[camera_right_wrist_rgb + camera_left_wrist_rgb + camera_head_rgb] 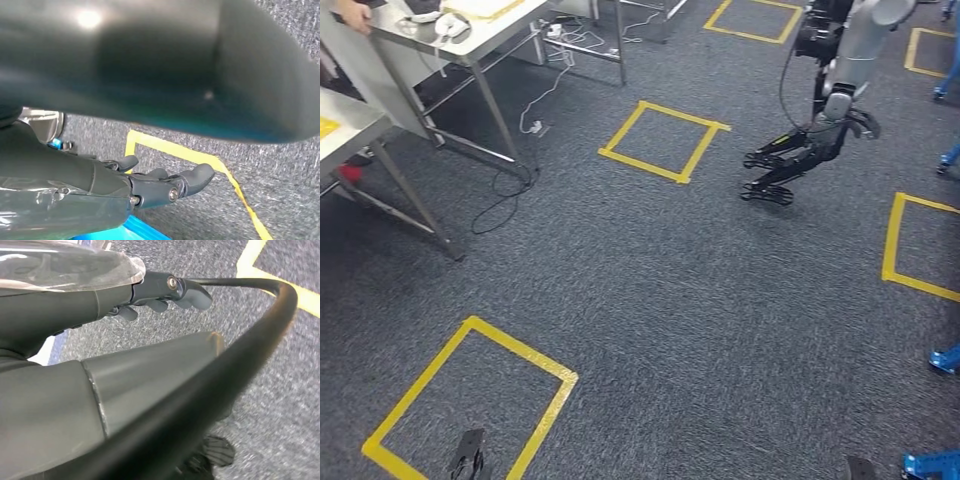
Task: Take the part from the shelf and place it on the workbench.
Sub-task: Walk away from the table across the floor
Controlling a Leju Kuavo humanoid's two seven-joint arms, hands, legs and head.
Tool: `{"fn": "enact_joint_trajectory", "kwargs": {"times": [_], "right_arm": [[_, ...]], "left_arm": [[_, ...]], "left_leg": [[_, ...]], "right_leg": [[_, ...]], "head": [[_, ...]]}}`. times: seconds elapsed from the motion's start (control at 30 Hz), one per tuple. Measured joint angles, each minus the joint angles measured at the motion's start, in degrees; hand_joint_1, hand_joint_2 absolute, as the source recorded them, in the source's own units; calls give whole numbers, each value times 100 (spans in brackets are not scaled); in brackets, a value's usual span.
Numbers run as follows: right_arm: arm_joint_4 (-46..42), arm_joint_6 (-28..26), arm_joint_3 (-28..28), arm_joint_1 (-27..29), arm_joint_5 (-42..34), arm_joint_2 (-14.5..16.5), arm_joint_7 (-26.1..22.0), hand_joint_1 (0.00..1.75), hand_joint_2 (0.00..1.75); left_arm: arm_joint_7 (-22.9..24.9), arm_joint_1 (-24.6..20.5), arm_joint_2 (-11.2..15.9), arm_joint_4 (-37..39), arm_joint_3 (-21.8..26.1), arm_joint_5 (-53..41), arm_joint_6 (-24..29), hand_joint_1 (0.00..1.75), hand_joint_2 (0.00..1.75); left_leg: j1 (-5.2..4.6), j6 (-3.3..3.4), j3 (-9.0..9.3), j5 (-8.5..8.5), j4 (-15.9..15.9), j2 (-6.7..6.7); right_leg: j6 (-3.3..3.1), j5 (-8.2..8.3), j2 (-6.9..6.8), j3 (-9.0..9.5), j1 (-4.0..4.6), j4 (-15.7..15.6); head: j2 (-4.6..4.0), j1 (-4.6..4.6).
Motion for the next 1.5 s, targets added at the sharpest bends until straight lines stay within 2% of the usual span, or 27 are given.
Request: {"fn": "enact_joint_trajectory", "kwargs": {"times": [0.03,0.07,0.13,0.2,0.23,0.3,0.37,0.43,0.5,0.53,0.57,0.63,0.7,0.73,0.8,0.87,0.93,1.0,1.03,1.07,1.1,1.17,1.23,1.3,1.37,1.43,1.5], "right_arm": [[0,0,1,0,-3,0,2,0,0],[0,-1,1,4,-8,0,3,0,0],[0,-1,2,5,-19,2,4,0,0],[0,-2,4,-8,-26,7,1,0,0],[0,-3,6,-10,-30,10,-1,0,0],[1,-13,10,1,-42,11,-1,0,0],[2,-27,17,15,-68,10,-3,0,0],[2,-43,22,5,-108,9,-13,0,0],[2,-54,25,1,-142,9,-23,0,0],[2,-56,27,12,-153,9,-28,0,0],[2,-60,29,22,-160,9,-33,0,0],[2,-72,33,24,-155,9,-37,0,0],[2,-78,40,-11,-141,9,-31,0,0],[2,-78,44,-24,-138,9,-27,0,0],[2,-81,50,-24,-138,8,-21,0,0],[2,-85,61,-13,-144,5,-23,0,0],[2,-87,76,-25,-155,4,-30,0,0],[2,-87,87,-36,-164,4,-34,0,0],[2,-87,91,-30,-166,4,-34,0,0],[2,-87,95,-23,-167,4,-34,0,0],[2,-87,100,-18,-167,4,-33,0,0],[2,-87,111,-24,-168,4,-34,0,0],[2,-87,122,-34,-168,4,-35,0,0],[2,-89,128,-18,-168,4,-34,0,0],[3,-93,132,-2,-172,4,-32,0,0],[3,-100,134,-17,-180,4,-31,0,0],[3,-103,135,-24,-195,5,-30,0,0]], "left_arm": [[0,7,-5,0,-2,-1,-5,0,0],[0,9,-9,0,-3,-3,-8,0,0],[0,7,-10,1,-4,-7,-12,0,0],[0,-4,-4,1,-4,-9,-16,0,0],[0,-10,-4,1,-4,-9,-17,0,0],[0,-27,-15,0,-5,-13,-20,0,0],[2,-39,-25,0,-8,-25,-17,0,0],[9,-39,-22,1,-10,-42,-14,0,0],[26,-38,-16,2,-14,-65,-14,0,0],[38,-41,-17,2,-15,-75,-16,0,0],[50,-45,-21,2,-16,-83,-17,0,0],[67,-51,-30,2,-17,-86,-18,0,0],[66,-55,-32,2,-18,-85,-15,0,0],[63,-60,-31,2,-19,-85,-13,0,0],[58,-78,-32,2,-19,-85,-7,0,0],[57,-94,-33,1,-19,-85,-4,0,0],[55,-91,-32,0,-19,-85,-3,0,0],[55,-74,-33,1,-20,-84,-3,0,0],[55,-63,-32,1,-20,-84,-3,0,0],[55,-55,-31,2,-21,-84,-3,0,0],[55,-51,-28,2,-21,-84,-3,0,0],[54,-53,-17,2,-20,-84,-1,0,0],[52,-62,-11,2,-21,-85,0,0,0],[51,-74,-21,2,-21,-83,0,0,0],[46,-78,-30,2,-21,-80,0,0,0],[40,-68,-28,2,-21,-73,0,0,0],[39,-54,-22,2,-21,-67,0,0,0]], "left_leg": [[-2,7,-102,0,171,-22],[-4,21,-94,120,105,-38],[-4,67,209,568,-609,-177],[9,103,507,849,-1323,-406],[7,114,565,880,-1479,-476],[5,145,586,888,-1547,-385],[23,209,621,916,-1611,-245],[20,254,646,926,-1645,-97],[6,264,648,918,-1643,45],[3,260,652,912,-1642,112],[4,252,661,903,-1641,174],[6,213,704,873,-1639,296],[-19,151,737,838,-1622,413],[-34,124,744,829,-1617,466],[-34,69,747,824,-1612,553],[-2,11,691,689,-1442,393],[18,-18,397,323,-799,96],[18,-19,-6,17,-8,-18],[17,-13,-98,24,149,-31],[16,0,-78,146,70,-43],[16,18,55,357,-236,-77],[26,60,433,740,-1083,-289],[23,81,623,855,-1531,-424],[19,114,642,860,-1586,-323],[33,173,671,888,-1638,-192],[20,217,691,894,-1664,-49],[-2,237,696,880,-1662,94]], "right_leg": [[-8,5,77,-4,7,2],[-10,8,156,-1,11,4],[-3,12,307,7,10,13],[35,14,440,-21,18,38],[67,19,499,-43,13,42],[142,40,601,-92,-4,30],[197,-64,419,-192,3,183],[238,-408,106,-476,4,802],[280,-725,0,-819,-22,1565],[298,-742,-19,-881,-37,1720],[311,-646,-38,-824,-51,1639],[320,-273,-184,-415,-65,882],[277,-58,-359,-54,-29,190],[244,-40,-398,14,-9,52],[160,-20,-296,21,10,23],[76,26,-193,16,8,-15],[13,64,-94,-3,4,-40],[-15,80,32,-32,16,-39],[-19,84,105,-36,22,-38],[-20,87,182,-33,26,-35],[-18,89,257,-26,27,-31],[4,88,395,-33,31,-8],[61,92,516,-70,29,9],[137,106,605,-114,14,3],[194,-14,436,-219,15,180],[234,-381,132,-515,11,840],[271,-696,4,-847,-15,1595]], "head": [[0,-26],[0,-52],[0,-102],[0,-140],[0,-144],[0,-138],[0,-107],[0,-31],[0,24],[0,42],[0,63],[0,127],[0,188],[0,186],[0,138],[0,109],[0,64],[0,-1],[0,-28],[0,-53],[0,-77],[0,-131],[0,-148],[0,-138],[0,-102],[0,-22],[0,33]]}}
